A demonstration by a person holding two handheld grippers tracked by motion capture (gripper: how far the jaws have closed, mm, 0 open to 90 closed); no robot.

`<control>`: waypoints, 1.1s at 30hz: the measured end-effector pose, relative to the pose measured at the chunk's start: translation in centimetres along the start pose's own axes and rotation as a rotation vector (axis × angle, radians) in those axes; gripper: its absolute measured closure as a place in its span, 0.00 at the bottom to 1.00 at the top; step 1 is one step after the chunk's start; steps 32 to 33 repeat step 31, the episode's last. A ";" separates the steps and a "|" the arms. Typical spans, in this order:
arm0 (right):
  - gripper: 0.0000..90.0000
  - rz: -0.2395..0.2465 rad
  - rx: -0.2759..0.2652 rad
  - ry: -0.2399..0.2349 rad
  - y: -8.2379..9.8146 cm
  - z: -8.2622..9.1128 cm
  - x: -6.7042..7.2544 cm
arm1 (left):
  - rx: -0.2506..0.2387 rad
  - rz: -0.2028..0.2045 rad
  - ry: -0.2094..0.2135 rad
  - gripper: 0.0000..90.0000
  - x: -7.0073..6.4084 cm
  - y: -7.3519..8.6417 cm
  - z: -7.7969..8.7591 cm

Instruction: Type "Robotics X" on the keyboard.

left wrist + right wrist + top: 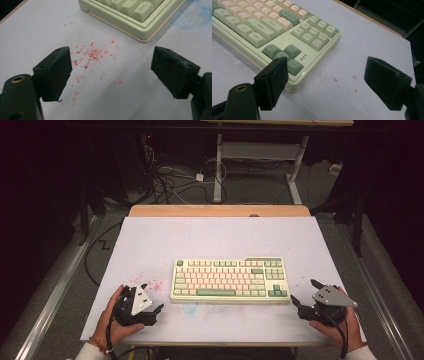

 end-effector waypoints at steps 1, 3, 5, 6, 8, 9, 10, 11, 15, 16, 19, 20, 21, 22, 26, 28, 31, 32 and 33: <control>0.22 -0.001 -0.002 -0.002 0.0 0.0 0.0 | 0.002 -0.002 0.000 0.18 0.0 0.0 0.0; 0.22 -0.004 0.001 0.002 0.1 0.0 -0.1 | 0.005 -0.003 0.000 0.18 0.0 0.0 -0.1; 0.22 -0.005 0.000 0.000 0.1 0.1 -0.1 | 0.012 -0.010 0.001 0.18 -0.1 -0.1 -0.2; 0.22 -0.004 0.000 0.000 0.1 0.1 -0.1 | 0.013 -0.011 0.001 0.18 -0.2 -0.1 -0.3; 0.21 0.000 0.002 0.003 0.1 0.1 -0.1 | 0.015 -0.011 0.003 0.18 -0.2 -0.1 -0.3; 0.21 0.002 0.002 0.003 0.1 0.1 -0.1 | 0.015 -0.011 0.003 0.18 -0.2 -0.1 -0.3; 0.21 -0.001 0.003 0.002 0.2 0.1 -0.1 | 0.015 -0.011 0.003 0.18 -0.2 -0.1 -0.4; 0.21 -0.001 0.004 0.001 0.2 0.1 -0.1 | 0.016 -0.011 0.005 0.18 -0.2 -0.1 -0.4; 0.21 0.002 0.005 0.005 0.2 0.0 -0.1 | 0.017 -0.011 0.010 0.18 -0.3 -0.1 -0.5; 0.21 0.005 0.006 0.006 0.2 0.0 -0.1 | 0.018 -0.011 0.010 0.18 -0.3 -0.1 -0.6; 0.21 0.011 0.008 0.008 0.2 -0.1 -0.1 | 0.018 -0.010 0.012 0.18 -0.2 -0.1 -0.6; 0.21 0.008 0.007 0.009 0.2 -0.1 -0.1 | 0.020 -0.010 0.011 0.18 -0.2 -0.1 -0.7; 0.21 0.007 0.008 0.007 0.2 -0.1 -0.1 | 0.021 -0.010 0.012 0.18 -0.2 -0.1 -0.7; 0.21 0.009 0.009 0.008 0.3 -0.1 -0.1 | 0.022 -0.011 0.014 0.18 -0.2 -0.2 -0.7; 0.21 0.008 0.011 0.009 0.3 -0.2 -0.2 | 0.025 -0.012 0.020 0.18 -0.3 -0.3 -0.9; 0.21 0.004 0.012 0.008 0.4 -0.2 -0.2 | 0.028 -0.015 0.019 0.18 -0.4 -0.4 -1.0; 0.21 0.006 0.016 0.006 0.5 -0.4 -0.3 | 0.029 -0.016 0.023 0.18 -0.4 -0.5 -1.2; 0.21 0.006 0.016 0.006 0.5 -0.4 -0.3 | 0.029 -0.016 0.023 0.18 -0.4 -0.5 -1.2; 0.21 0.006 0.016 0.006 0.5 -0.4 -0.3 | 0.029 -0.016 0.023 0.18 -0.4 -0.5 -1.2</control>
Point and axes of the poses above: each handheld gripper's, and its own axes: z roughly backward along the jaws, y roughly out of its underside, x roughly to its left, the point moved 2 cm from there along -z, roughly forward along the jaws, and after that the axes turned 10 degrees about -y, right-handed, at the moved point
